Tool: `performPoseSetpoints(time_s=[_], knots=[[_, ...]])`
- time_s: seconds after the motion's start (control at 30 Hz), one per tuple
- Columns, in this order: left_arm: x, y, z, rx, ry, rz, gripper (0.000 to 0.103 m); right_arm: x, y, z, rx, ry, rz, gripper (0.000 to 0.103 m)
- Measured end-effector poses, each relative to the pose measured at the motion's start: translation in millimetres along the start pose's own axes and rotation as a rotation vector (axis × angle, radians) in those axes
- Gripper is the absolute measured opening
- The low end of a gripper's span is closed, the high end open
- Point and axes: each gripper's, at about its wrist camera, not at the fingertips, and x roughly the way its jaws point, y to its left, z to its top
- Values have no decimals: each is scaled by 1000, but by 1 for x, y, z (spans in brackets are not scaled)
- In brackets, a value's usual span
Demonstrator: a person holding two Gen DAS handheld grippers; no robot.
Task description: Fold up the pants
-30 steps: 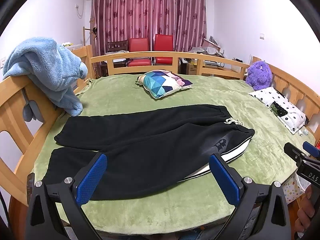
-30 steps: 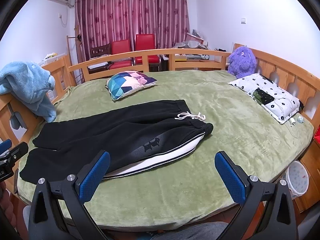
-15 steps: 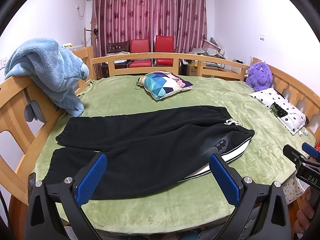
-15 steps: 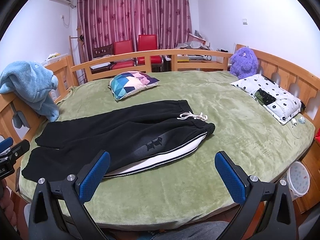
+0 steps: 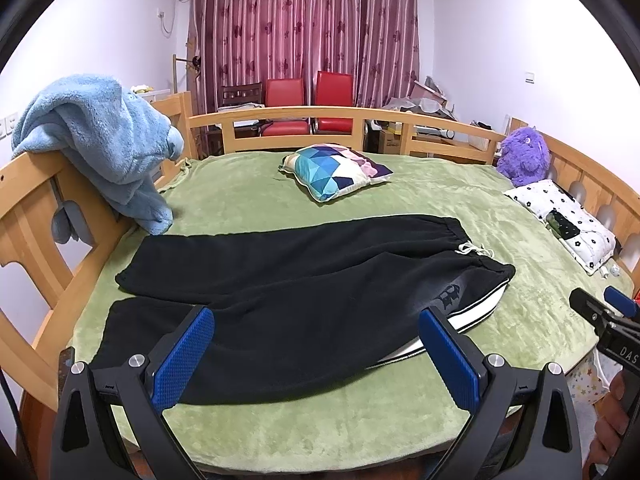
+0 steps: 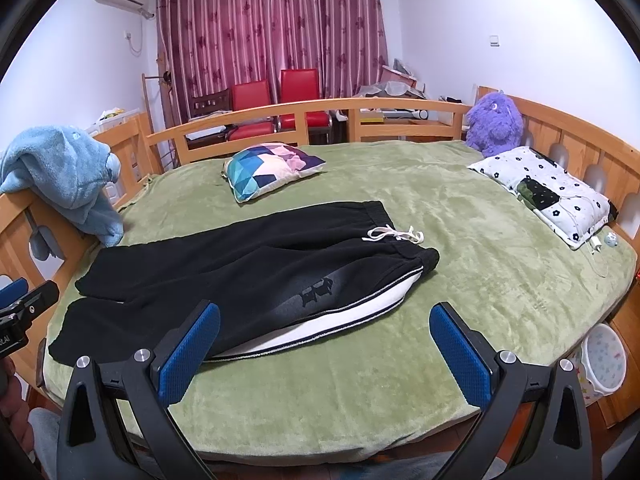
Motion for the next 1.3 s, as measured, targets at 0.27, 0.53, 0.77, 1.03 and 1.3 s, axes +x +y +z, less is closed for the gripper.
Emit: performPoseSetpoints(time_s=[0.27, 0.53, 0.77, 1.03, 1.3], knots=[[18, 3, -1, 24, -22, 28, 103, 17, -6, 11, 3, -11, -14, 103], [32, 8, -8, 3, -5, 24, 103, 36, -20, 10, 18, -11, -9, 103], [37, 6, -13, 3, -8, 25, 103, 43, -8, -2, -25, -33, -17, 103], [32, 12, -18, -2, -47, 6, 103, 39, 4, -7, -40, -58, 18, 102], [28, 18, -20, -11, -78, 32, 103, 35, 15, -5, -78, -58, 27, 103]])
